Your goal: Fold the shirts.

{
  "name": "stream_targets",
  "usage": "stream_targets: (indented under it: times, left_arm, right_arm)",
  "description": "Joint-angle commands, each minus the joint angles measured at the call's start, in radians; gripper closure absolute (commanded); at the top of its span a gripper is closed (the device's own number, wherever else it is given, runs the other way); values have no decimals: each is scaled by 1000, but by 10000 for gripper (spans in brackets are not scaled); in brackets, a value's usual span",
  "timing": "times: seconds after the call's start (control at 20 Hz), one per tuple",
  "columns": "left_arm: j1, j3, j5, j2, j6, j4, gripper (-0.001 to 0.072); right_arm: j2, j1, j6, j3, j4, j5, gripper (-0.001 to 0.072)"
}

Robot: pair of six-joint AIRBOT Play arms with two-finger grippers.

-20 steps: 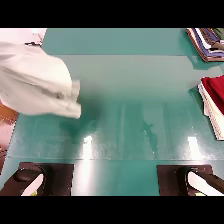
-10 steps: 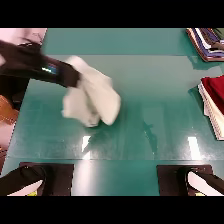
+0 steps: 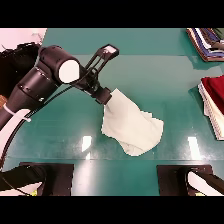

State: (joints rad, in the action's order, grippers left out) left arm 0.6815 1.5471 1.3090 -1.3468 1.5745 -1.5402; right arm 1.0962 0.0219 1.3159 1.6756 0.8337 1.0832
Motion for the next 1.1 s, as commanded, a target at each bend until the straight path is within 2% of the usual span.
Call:
stream_targets:
  times: [0.0,0.1,0.3,0.45,0.55,0.6,0.65,0.7,0.85,1.05]
  left_arm:
    - [-52,-135,-11,-10,51,-6,210]
    - [-72,-281,-70,-10,60,105,209]
    - [-71,-525,-247,-10,14,384,209]
    - [-71,-603,-345,-10,14,461,209]
    - [-71,-615,-359,-10,14,476,211]
    - [-71,-616,-359,-10,14,476,240]
    - [-71,-616,-359,-10,14,475,530]
    - [-71,-615,-360,-10,10,473,675]
    - [-115,-581,-317,8,-7,384,680]
    - [-334,-453,-279,113,-11,304,680]
  right_arm:
    - [0,1,0,1,0,2,695]
    - [0,1,0,1,0,11,695]
    - [1,1,0,1,0,19,695]
    - [1,1,0,1,0,19,695]
    - [1,1,0,1,0,21,695]
    - [1,1,1,1,0,26,696]
    - [2,1,1,1,0,35,696]
    - [2,1,0,1,8,49,695]
    - [2,1,1,-2,73,118,695]
    - [2,1,1,-138,113,242,695]
